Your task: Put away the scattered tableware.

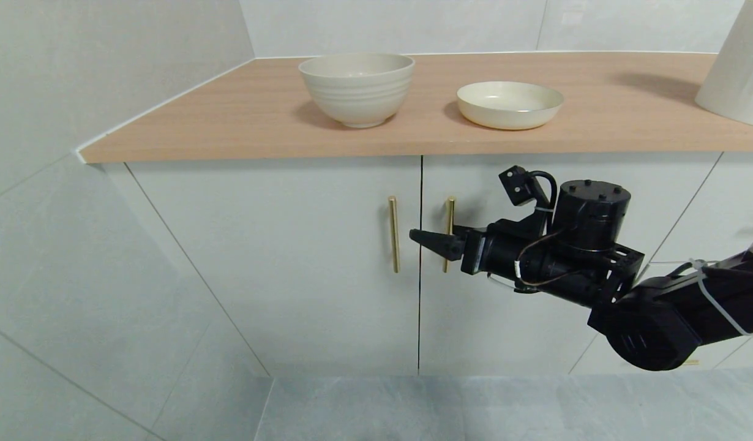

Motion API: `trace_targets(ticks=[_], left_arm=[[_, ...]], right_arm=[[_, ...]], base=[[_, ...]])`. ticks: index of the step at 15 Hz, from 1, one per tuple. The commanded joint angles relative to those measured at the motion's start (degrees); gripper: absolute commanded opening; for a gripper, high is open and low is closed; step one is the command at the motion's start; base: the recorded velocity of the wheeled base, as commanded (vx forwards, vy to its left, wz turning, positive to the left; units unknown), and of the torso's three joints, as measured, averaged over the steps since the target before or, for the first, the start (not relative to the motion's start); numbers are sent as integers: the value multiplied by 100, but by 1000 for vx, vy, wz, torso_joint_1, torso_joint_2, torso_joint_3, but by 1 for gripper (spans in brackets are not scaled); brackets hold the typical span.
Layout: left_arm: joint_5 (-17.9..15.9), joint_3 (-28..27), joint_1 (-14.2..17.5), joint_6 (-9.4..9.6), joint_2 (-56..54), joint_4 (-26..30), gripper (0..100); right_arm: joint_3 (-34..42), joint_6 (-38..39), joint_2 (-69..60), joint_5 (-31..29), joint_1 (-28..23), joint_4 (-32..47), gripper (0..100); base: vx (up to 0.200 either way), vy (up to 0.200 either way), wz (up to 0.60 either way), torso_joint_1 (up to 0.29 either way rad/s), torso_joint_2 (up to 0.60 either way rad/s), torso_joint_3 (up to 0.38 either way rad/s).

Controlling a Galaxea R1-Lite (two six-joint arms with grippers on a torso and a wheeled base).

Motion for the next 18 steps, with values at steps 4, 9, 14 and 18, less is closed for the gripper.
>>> trace_targets(ticks=[4, 9, 14, 18], left_arm=[[3, 1, 2, 0, 2, 4, 100], [3, 1, 2, 0, 2, -5, 100], [3, 1, 2, 0, 2, 4, 100], [-5, 1, 2, 62, 2, 4, 100]], right_arm=[[198, 60, -172, 64, 196, 15, 100], [919, 78, -910, 486, 240, 50, 100], [2035, 78, -1868, 820, 530, 50, 100], [2720, 78, -2589, 847, 899, 50, 100]], base=[[0, 0, 0, 0, 0, 0], [0, 0, 0, 0, 0, 0], [0, 0, 0, 0, 0, 0], [0, 0, 0, 0, 0, 0]])
